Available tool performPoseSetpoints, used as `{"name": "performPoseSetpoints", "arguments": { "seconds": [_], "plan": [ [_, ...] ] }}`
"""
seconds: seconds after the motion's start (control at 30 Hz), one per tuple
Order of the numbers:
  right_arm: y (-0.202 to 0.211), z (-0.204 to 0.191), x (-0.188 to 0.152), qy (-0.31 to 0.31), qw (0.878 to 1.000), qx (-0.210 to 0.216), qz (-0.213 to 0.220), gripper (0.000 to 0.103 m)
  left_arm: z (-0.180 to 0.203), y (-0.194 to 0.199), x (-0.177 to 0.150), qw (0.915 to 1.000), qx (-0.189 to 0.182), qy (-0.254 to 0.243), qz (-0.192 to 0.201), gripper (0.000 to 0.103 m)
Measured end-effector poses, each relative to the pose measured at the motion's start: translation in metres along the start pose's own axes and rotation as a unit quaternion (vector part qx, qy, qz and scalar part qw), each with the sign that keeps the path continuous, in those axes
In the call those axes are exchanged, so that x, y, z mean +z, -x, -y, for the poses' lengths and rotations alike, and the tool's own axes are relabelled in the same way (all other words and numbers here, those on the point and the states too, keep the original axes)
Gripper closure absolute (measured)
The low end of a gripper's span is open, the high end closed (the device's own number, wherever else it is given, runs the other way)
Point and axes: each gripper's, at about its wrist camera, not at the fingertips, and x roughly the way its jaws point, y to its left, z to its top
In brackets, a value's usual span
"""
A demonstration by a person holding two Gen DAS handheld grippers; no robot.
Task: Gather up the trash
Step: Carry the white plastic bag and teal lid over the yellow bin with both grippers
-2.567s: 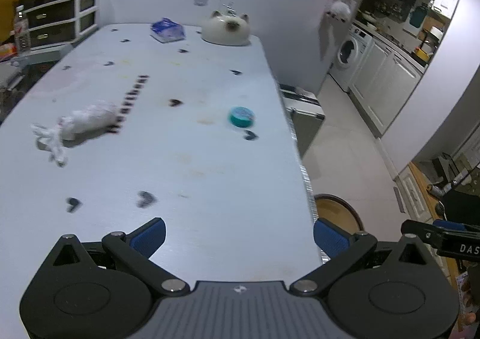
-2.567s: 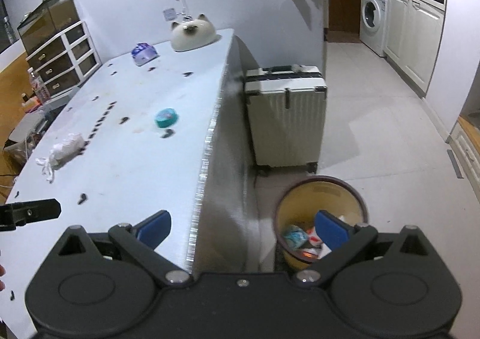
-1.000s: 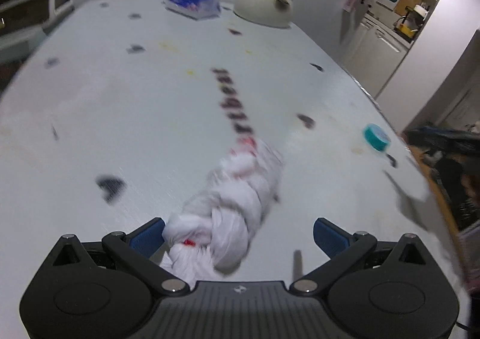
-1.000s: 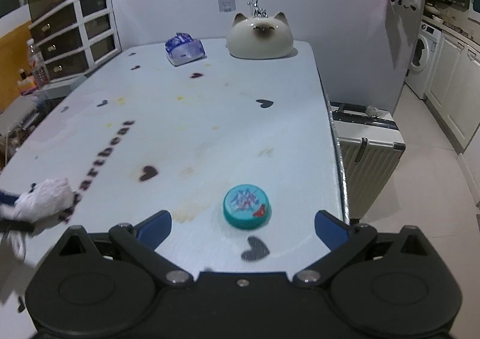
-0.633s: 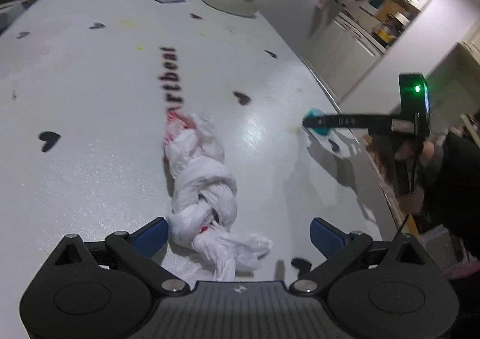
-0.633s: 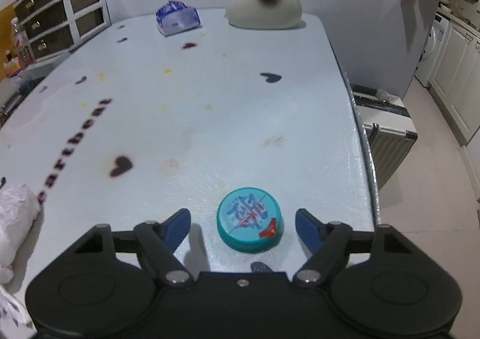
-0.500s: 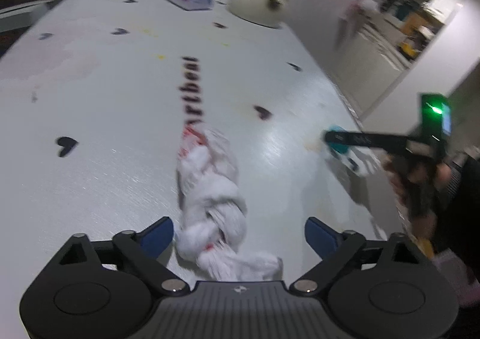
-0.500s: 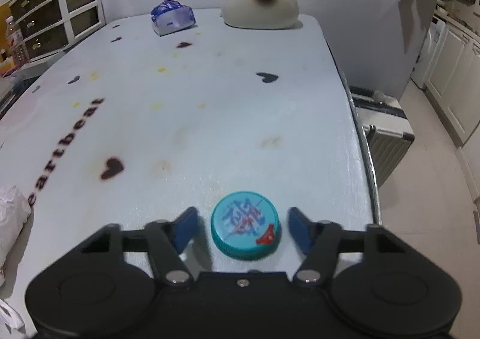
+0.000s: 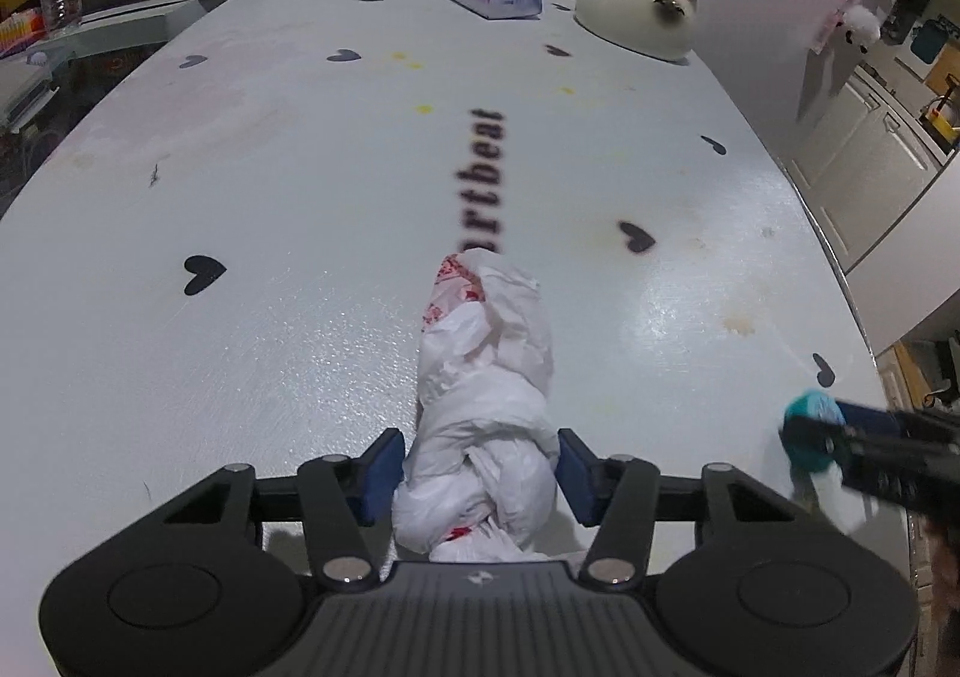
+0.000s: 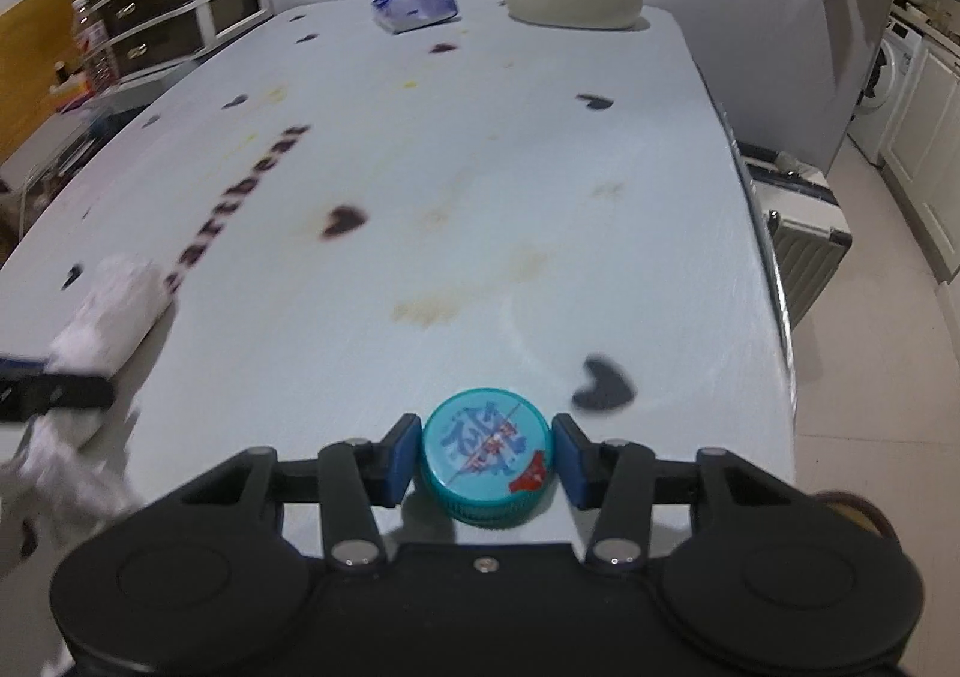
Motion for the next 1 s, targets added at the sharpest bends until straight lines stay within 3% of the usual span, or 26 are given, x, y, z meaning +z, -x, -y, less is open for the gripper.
{"name": "performPoseSetpoints", "arguments": {
  "seconds": [0.07,0.3,1.0],
  "plan": [
    [0.007,-0.004,-0.007,0.002,1.0,0.004,-0.002,0.055,0.003,0.001,-0.002,1.0,-0.001,-0.004,-0.001,0.055],
    [0.031,-0.011,-0.022,-0.002,1.0,0.019,-0.003,0.055,0.011,0.016,-0.022,1.0,-0.002,-0.005,-0.001,0.056],
    [0.147,-0.017,-0.047,-0.01,0.997,0.033,0.067,0.055,0.067,0.131,-0.073,0.9967,-0.005,-0.013,0.08,0.056]
  ]
}}
